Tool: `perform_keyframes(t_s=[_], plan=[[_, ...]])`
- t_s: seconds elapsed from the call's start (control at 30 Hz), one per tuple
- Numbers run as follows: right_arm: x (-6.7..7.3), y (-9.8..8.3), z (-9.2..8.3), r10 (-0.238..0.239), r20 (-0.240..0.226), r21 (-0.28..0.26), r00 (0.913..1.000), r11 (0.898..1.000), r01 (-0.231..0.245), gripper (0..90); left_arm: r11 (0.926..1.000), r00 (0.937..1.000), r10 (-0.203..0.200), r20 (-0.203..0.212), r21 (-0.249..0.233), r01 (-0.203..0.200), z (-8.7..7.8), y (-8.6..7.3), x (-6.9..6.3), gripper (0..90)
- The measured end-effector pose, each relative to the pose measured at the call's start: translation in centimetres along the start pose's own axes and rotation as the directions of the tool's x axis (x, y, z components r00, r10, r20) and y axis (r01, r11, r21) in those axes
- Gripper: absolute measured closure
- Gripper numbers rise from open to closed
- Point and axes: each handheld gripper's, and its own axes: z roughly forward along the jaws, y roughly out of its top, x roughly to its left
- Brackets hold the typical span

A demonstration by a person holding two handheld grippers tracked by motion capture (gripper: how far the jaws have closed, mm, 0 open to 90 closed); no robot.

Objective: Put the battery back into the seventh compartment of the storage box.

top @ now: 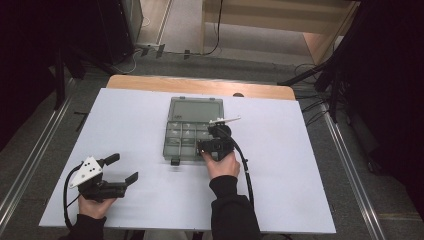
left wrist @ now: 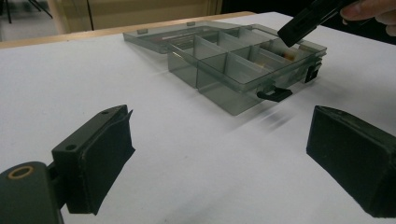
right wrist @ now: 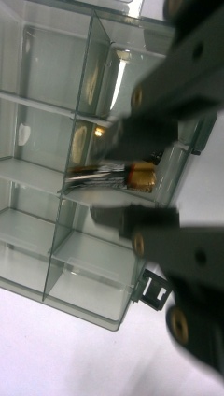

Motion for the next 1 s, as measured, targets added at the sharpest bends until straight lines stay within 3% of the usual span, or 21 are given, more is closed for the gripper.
perform_keyframes(t_s=[0.1,0.2,0.27,0.33,0.43,0.57,0.67,0.7,0.73,0.9,1.0], plan=[[-0.2,0.0,-0.1,-0.006,-0.001,-0.003,1.0,1.0,0.006,41.1,1.0,1.0,0.004,0.001,0.001,-0.004,-0.1,0.0,-0.1,6.8],[-0.6,-0.2,-0.4,-0.043,-0.013,-0.031,0.999,0.999,0.042,19.5,1.0,1.0,0.003,0.0,0.001,-0.003,-0.1,0.0,-0.1,6.8],[-0.6,-0.4,-0.7,-0.088,-0.004,-0.062,0.9961,0.994,0.087,9.9,1.0,1.0,0.002,0.0,0.0,-0.002,0.0,0.0,0.0,6.8],[-0.6,-0.6,-0.9,-0.17,-0.004,-0.083,0.9855,0.982,0.169,1.5,1.0,1.0,0.003,0.0,-0.001,-0.003,0.0,0.0,0.0,6.8],[-0.4,-0.9,-0.8,-0.236,-0.004,-0.061,0.9717,0.97,0.236,0.0,1.0,1.0,0.004,0.002,0.001,-0.004,0.0,0.0,-0.1,6.8],[-0.9,-1.7,-1.4,-0.289,-0.011,-0.133,0.9573,0.949,0.285,0.0,1.0,1.0,0.006,0.002,0.004,-0.006,0.0,0.0,-0.1,6.8],[-1.5,-2.3,-1.6,-0.322,0.01,-0.134,0.9467,0.938,0.32,0.0,1.0,1.0,0.006,0.003,0.005,-0.006,0.0,0.0,-0.2,6.8],[-1.5,-2.3,-1.6,-0.322,0.01,-0.134,0.9467,0.938,0.32,0.0,1.0,1.0,0.005,0.004,0.006,-0.005,0.0,0.0,-0.2,6.8],[-2.1,-2.7,-1.7,-0.349,0.039,-0.13,0.9364,0.927,0.351,0.0,1.0,1.0,0.005,0.005,0.006,-0.005,0.0,0.0,-0.2,6.8],[-3.4,-3.5,-2.6,-0.344,0.045,-0.168,0.938,0.923,0.346,0.0,1.0,1.0,0.001,0.001,0.002,-0.001,-0.1,-0.1,-0.2,6.8],[-4.1,-4.1,-3.4,-0.358,0.066,-0.188,0.9314,0.912,0.364,0.0,1.0,1.0,0.0,-0.001,0.0,0.0,-0.1,-0.1,-0.3,6.8]])
